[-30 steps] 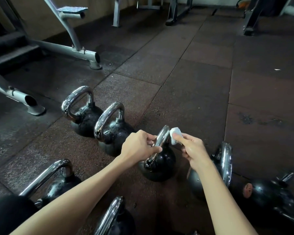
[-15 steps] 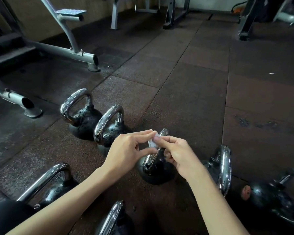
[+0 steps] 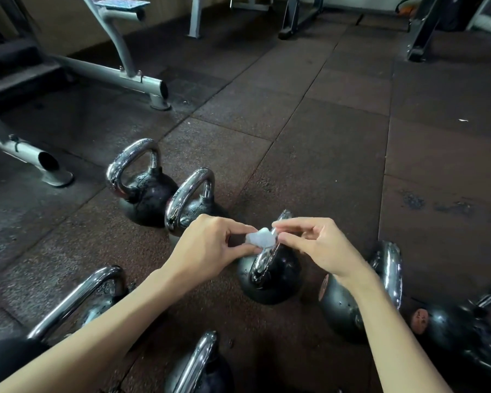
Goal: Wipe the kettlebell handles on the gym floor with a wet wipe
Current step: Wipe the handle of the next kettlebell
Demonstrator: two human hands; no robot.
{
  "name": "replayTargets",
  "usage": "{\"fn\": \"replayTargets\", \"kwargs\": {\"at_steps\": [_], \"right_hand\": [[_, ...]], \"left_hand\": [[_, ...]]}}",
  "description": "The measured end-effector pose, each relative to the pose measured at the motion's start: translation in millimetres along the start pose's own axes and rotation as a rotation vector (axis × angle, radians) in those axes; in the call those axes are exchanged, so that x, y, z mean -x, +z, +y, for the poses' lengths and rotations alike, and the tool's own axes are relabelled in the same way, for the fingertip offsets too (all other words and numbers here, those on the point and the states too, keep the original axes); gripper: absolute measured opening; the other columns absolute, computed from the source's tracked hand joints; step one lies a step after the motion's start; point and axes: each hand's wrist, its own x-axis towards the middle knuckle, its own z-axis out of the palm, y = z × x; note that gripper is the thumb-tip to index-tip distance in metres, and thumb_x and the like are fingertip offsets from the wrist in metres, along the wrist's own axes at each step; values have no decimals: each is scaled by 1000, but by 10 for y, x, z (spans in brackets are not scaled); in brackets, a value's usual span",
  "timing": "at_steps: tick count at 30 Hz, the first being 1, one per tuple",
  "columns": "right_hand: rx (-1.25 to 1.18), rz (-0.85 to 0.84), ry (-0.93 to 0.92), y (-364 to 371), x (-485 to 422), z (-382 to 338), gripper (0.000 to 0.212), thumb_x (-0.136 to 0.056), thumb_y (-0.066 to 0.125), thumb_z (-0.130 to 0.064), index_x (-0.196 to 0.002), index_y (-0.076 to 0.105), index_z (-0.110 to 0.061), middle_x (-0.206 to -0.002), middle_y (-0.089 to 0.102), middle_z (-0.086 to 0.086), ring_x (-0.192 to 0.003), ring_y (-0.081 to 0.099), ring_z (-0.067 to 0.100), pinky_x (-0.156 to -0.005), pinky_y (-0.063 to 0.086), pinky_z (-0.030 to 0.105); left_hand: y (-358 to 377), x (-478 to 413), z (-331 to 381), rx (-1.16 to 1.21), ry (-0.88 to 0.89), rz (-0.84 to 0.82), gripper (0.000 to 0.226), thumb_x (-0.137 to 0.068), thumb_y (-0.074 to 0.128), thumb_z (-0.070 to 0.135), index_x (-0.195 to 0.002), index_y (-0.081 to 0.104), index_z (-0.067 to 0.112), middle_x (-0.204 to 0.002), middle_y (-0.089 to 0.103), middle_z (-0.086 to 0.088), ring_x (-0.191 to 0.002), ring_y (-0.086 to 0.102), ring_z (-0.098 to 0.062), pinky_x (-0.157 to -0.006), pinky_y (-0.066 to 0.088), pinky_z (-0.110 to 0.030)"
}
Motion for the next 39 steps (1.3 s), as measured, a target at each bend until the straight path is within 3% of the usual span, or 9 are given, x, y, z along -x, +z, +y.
{"fn": "replayTargets", "kwargs": {"at_steps": [3, 8, 17, 22, 26, 28, 30, 33, 39], "right_hand": [[603, 38, -228, -122, -142, 207, 47, -81, 86, -20, -115, 73, -50, -116, 65, -22, -82, 57, -11, -80, 43, 15], [906, -90, -381, -143, -373, 223, 50, -79, 86, -30, -122, 70, -51, -134, 61, -25, -98, 53, 5, -87, 56, 35], [926, -276, -486, -260, -576, 231, 42, -89, 74, -24, -124, 63, -44, -125, 55, -36, -98, 64, 0, -82, 55, 34], [831, -207, -431, -304, -615, 324, 46, -88, 76, -24, -126, 63, -46, -132, 56, -39, -112, 66, 0, -88, 57, 38], [786, -167, -406, -321, -648, 411, 56, -84, 80, -16, -128, 63, -47, -134, 51, -44, -116, 66, 2, -90, 57, 40], [800, -151, -410, -353, -685, 398, 59, -85, 78, -13, -129, 60, -48, -137, 40, -49, -115, 68, 7, -89, 57, 42], [838, -141, -414, -390, -733, 376, 60, -87, 73, -11, -130, 56, -49, -140, 35, -48, -113, 69, 11, -89, 57, 43], [872, -122, -371, -451, -825, 392, 53, -89, 70, -13, -126, 60, -48, -134, 57, -37, -114, 67, 11, -92, 56, 42], [798, -72, -261, -564, -1001, 483, 58, -86, 76, -9, -126, 59, -48, -121, 72, -20, -109, 70, 12, -95, 56, 43]], "left_hand": [[-24, -6, -74, -110, -9, -70, 35, -78, 81, 58, -111, 78, 46, -95, 77, 22, -64, 55, 15, -65, 42, -21], [41, 10, -185, -154, -31, -168, 28, -80, 83, 52, -108, 79, 46, -106, 72, 25, -95, 63, 6, -80, 51, -25], [141, -54, -185, -132, -17, -137, 44, -75, 85, 56, -117, 74, 51, -76, 69, 21, -67, 59, 2, -69, 50, -21], [337, -215, -136, -61, -27, -35, 36, -81, 81, 54, -116, 75, 49, -94, 75, 18, -70, 58, 2, -67, 49, -24], [402, -378, -22, -88, -76, -52, 29, -85, 80, 46, -114, 77, 44, -59, 60, 18, -52, 50, 2, -59, 38, -20], [380, -440, 15, -127, -58, -94, 27, -85, 81, 45, -112, 78, 44, -65, 69, 12, -49, 50, 2, -58, 35, -18], [371, -470, 29, -143, -50, -116, 27, -85, 81, 45, -111, 78, 45, -77, 76, 6, -54, 55, -3, -63, 43, -24], [432, -455, 14, -158, -71, -100, 28, -85, 80, 46, -113, 78, 44, -86, 79, 5, -68, 66, -10, -73, 56, -31], [561, -428, 145, -166, -76, -25, 29, -89, 78, 36, -118, 77, 37, -105, 79, 2, -91, 72, -24, -81, 56, -38]]}}
